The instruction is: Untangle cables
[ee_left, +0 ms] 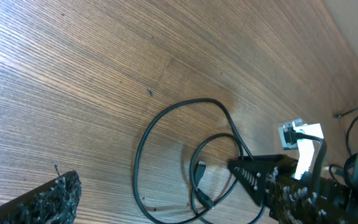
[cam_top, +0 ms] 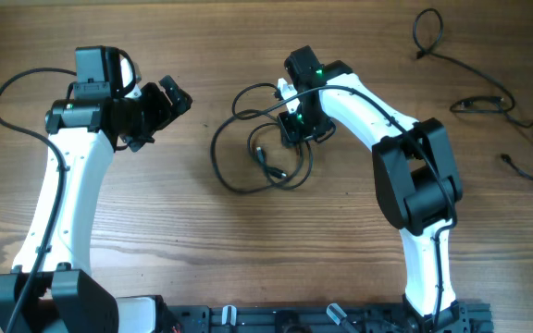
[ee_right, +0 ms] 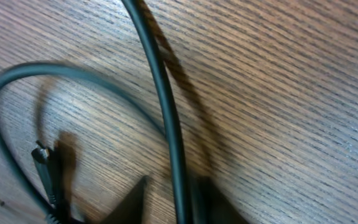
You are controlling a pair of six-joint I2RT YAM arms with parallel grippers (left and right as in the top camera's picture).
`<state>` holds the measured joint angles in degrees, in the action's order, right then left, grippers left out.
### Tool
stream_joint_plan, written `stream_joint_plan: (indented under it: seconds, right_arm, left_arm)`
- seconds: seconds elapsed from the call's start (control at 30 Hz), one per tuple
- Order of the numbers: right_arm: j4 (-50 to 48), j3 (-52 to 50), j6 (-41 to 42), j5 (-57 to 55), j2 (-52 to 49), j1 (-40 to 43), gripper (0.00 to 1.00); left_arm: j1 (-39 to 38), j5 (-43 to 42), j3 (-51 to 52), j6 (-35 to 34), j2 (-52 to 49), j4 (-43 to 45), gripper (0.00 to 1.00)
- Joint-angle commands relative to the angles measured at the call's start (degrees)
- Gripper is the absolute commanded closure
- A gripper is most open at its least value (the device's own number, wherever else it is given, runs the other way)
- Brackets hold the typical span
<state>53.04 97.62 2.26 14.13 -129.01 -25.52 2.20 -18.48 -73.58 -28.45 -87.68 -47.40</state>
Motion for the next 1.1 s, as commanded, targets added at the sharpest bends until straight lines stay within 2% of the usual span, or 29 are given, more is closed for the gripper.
stream_joint_plan:
  seconds: [0.0,0.1,0.2,0.33,0.43,0.57,0.67,0.7,0.73,0.77,0.9,1.0,1.07]
  right_arm:
    - [0.0,-0.8,-0.1,0.7,-1.0,-0.1,0.96]
    - [3.4,1.6,2.4,2.2,1.1,1.0,0.96]
    - [9.7,7.3,2.9,4.7,8.2,5.2,0.96]
    - [13.9,8.7,6.4,4.6,27.9,17.5,0.96]
    - [18.3,8.7,13.9,-4.6,39.7,30.6,0.96]
    - [23.3,7.6,18.1,-11.7,42.2,45.4,0.96]
    - [20.0,3.9,21.9,-17.5,39.1,51.2,0.96]
    - [19.5,3.9,21.9,-17.1,37.9,52.1,0.87]
    - [18.9,3.9,21.7,-15.5,36.2,52.8,0.12]
    - [18.5,3.9,21.7,-14.3,35.0,52.8,0.0]
    - [18.6,5.5,20.4,-6.4,36.1,52.8,0.0]
    - [18.2,6.8,8.2,13.3,41.0,51.0,0.0]
    - [20.2,6.8,0.2,16.8,46.2,46.0,0.0]
  left_arm:
    - [-0.2,0.5,-0.1,-0.3,-0.5,0.0,0.0]
    - [-0.2,0.5,-0.1,-0.3,-0.5,0.0,0.0]
    - [-0.2,0.5,-0.1,-0.3,-0.5,0.0,0.0]
    - [-0.2,0.5,-0.1,-0.3,-0.5,0.0,0.0]
    - [-0.2,0.5,-0.1,-0.3,-0.5,0.0,0.0]
    - [-0.2,0.5,-0.1,-0.3,-0.5,0.0,0.0]
    - [-0.2,0.5,-0.1,-0.3,-0.5,0.0,0.0]
    - [-0.2,0.5,-0.1,-0.3,-0.5,0.0,0.0]
    - [-0.2,0.5,-0.1,-0.3,-0.5,0.0,0.0]
    - [-0.2,0.5,-0.1,-0.3,-0.5,0.0,0.0]
    - [-0.2,0.5,-0.1,-0.3,-0.5,0.0,0.0]
    - [-0.2,0.5,-0.1,-0.3,-0.5,0.0,0.0]
    - [-0.2,0.5,-0.1,-0.3,-0.5,0.0,0.0]
